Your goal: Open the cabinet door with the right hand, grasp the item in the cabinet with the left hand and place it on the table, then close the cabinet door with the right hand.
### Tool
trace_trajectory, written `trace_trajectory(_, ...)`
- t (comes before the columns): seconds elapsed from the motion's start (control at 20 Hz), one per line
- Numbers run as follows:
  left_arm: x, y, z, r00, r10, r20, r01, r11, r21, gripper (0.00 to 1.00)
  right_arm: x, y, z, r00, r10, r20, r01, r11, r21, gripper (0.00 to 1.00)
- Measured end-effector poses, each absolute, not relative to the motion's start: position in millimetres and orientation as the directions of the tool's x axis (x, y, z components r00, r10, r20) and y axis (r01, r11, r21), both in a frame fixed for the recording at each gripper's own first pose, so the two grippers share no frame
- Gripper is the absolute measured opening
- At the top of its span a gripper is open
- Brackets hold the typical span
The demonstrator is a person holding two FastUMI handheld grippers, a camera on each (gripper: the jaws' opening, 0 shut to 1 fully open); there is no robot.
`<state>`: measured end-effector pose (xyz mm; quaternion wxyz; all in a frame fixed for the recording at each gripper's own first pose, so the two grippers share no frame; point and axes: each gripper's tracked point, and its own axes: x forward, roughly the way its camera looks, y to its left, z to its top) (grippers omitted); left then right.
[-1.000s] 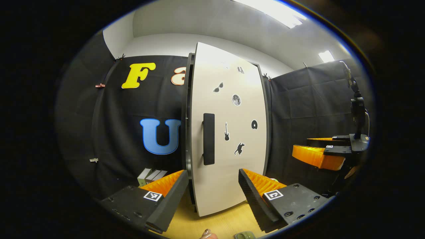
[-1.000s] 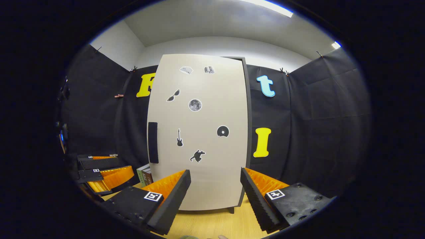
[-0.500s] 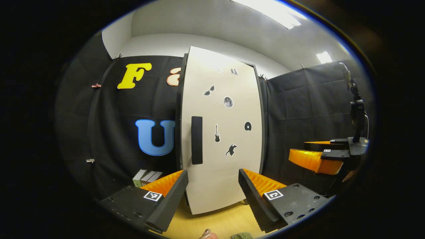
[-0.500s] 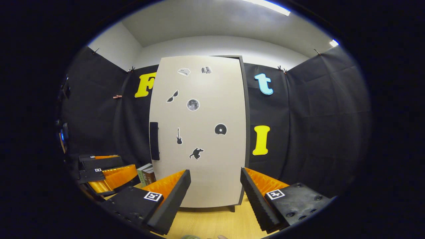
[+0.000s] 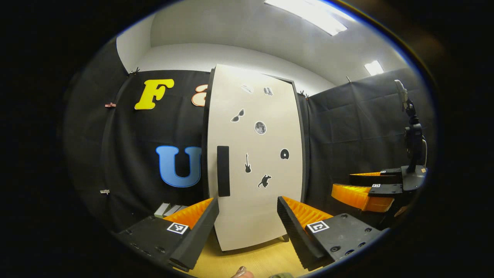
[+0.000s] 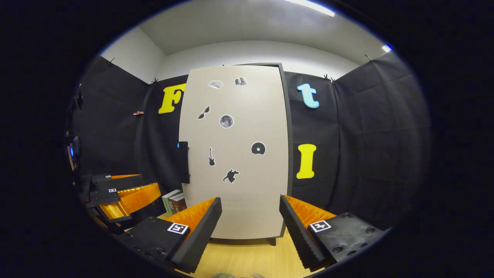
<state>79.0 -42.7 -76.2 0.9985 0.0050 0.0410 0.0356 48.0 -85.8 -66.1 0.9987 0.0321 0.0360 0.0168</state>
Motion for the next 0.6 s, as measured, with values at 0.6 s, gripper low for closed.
trace_trajectory(0.6,80.5,-45.4,-79.2,0.994,0.074,-0.081,-0.072,0.997,0.024,0.95,48.3,-83.2,-64.6,0.996,0.055,-0.072,-0.051,0.997,0.056,0.97)
